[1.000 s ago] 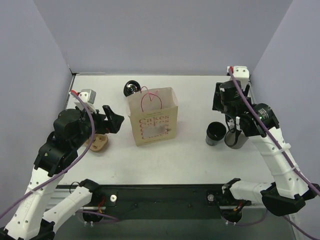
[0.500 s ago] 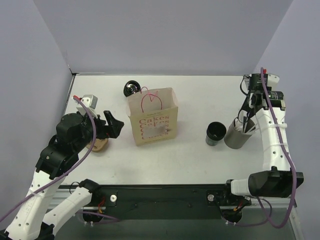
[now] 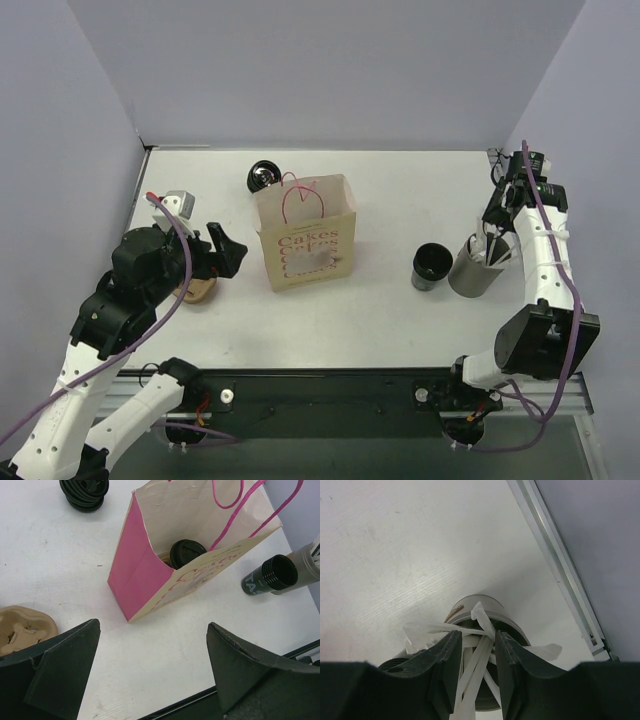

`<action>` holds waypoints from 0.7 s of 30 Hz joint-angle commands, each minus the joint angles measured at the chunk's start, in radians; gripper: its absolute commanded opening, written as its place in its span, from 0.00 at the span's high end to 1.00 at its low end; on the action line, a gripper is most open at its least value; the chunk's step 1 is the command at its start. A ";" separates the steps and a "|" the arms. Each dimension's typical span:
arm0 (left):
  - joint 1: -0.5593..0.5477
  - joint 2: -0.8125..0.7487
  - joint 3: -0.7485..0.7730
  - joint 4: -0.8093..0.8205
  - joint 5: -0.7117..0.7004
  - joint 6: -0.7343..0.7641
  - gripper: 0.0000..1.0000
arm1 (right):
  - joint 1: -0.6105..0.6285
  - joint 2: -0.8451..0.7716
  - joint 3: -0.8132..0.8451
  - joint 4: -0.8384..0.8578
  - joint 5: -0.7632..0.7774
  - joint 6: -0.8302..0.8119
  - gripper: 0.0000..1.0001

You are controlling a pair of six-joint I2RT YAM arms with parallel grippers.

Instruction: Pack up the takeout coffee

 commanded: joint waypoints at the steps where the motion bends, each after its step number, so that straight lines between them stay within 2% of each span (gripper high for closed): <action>1: 0.007 -0.004 0.001 -0.008 0.009 -0.008 0.03 | -0.020 0.025 -0.012 0.041 -0.031 -0.032 0.67; 11: 0.007 0.000 0.008 -0.003 -0.003 0.011 0.03 | -0.023 0.075 -0.017 0.078 0.009 -0.055 0.76; 16: 0.007 0.000 0.008 -0.006 -0.009 0.017 0.03 | -0.023 0.062 -0.015 0.084 0.034 -0.074 0.92; 21: 0.007 -0.001 0.007 0.000 -0.013 0.017 0.03 | -0.017 -0.010 0.004 0.066 0.045 -0.108 0.96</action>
